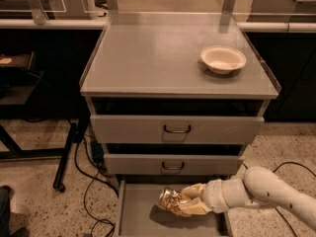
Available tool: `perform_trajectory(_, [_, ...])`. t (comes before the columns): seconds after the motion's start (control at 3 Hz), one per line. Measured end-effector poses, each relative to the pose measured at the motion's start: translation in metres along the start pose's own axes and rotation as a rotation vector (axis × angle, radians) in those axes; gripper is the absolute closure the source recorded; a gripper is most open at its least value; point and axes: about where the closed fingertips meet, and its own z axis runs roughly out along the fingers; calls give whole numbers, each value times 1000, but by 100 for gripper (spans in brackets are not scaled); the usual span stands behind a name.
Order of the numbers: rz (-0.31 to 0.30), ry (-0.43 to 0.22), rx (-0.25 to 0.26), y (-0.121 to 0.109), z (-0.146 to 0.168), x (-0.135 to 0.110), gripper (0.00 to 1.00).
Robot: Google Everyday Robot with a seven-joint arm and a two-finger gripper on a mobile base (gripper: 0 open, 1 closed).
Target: Pick orange can from bottom drawer and place on counter
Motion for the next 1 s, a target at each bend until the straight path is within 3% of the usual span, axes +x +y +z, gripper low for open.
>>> perform_trajectory(0.33, [3,-59,70,-18,-24,-40,100])
perform_trajectory(0.67, [-67,-93,176,-46,-77,-107,100])
perform_trajectory(1.0, [-67,-94,176,-46,-77,-108,100])
